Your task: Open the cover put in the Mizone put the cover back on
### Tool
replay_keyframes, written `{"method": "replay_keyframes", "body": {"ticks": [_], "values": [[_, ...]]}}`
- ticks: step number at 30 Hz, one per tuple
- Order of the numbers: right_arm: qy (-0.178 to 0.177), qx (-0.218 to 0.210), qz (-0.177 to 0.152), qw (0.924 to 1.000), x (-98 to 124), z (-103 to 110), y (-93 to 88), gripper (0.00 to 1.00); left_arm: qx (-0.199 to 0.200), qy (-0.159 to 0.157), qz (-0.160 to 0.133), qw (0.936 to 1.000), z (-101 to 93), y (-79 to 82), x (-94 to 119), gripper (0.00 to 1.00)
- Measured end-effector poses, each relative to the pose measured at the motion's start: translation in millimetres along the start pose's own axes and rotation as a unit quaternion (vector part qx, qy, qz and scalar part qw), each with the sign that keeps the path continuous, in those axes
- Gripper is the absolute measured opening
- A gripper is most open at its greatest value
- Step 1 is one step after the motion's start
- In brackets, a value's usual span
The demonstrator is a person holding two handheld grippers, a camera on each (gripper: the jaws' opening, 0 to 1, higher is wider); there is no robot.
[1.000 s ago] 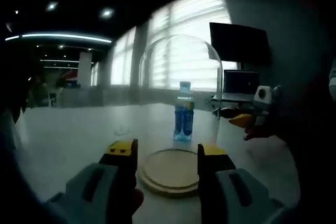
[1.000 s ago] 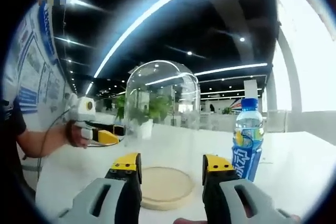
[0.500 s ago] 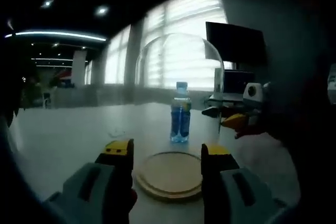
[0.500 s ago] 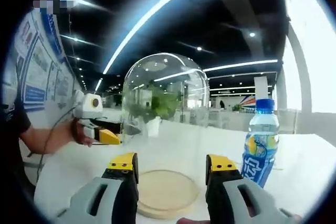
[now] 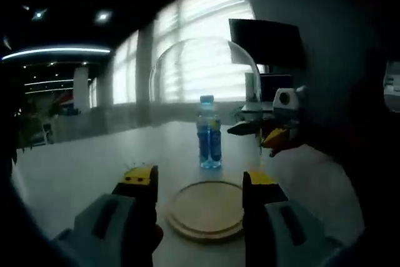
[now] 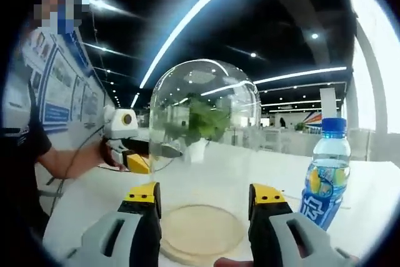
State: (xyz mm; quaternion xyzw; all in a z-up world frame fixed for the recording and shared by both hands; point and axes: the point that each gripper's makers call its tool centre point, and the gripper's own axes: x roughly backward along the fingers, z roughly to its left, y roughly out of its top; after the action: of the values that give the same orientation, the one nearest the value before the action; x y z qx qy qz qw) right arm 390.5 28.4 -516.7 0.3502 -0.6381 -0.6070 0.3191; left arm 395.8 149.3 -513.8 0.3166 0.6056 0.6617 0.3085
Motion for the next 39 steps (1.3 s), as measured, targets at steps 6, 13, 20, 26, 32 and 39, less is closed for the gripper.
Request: {"method": "replay_keyframes", "body": {"ticks": [6, 13, 20, 26, 32, 39], "values": [[0.031, 0.005, 0.007, 0.9995, -4.2, -0.3, 3.7, 0.52, -0.009, -0.02, 0.003, 0.9997, -0.9, 3.0, -2.2, 0.49], [0.061, 0.004, 0.009, 0.9981, -12.1, -2.0, 8.7, 0.59, 0.004, -0.05, 0.003, 0.9988, 4.5, 4.0, -7.5, 0.52], [0.084, 0.005, 0.011, 0.9964, -14.9, -1.5, 8.2, 0.62, 0.01, -0.07, -0.005, 0.9975, 6.6, 2.7, -9.4, 0.54], [0.105, -0.002, 0.022, 0.9942, -19.1, -3.1, 7.0, 0.64, 0.03, -0.09, -0.003, 0.9955, 10.4, -0.7, -14.3, 0.57], [0.124, -0.003, 0.028, 0.9919, -21.8, -2.7, 6.3, 0.66, 0.026, -0.103, -0.001, 0.9943, 9.6, 0.7, -16.6, 0.58], [0.141, 0.005, 0.05, 0.9887, -25.6, -3.7, 7.1, 0.68, 0.008, -0.137, 0.001, 0.9906, 3.5, 3.9, -21.8, 0.58]]}}
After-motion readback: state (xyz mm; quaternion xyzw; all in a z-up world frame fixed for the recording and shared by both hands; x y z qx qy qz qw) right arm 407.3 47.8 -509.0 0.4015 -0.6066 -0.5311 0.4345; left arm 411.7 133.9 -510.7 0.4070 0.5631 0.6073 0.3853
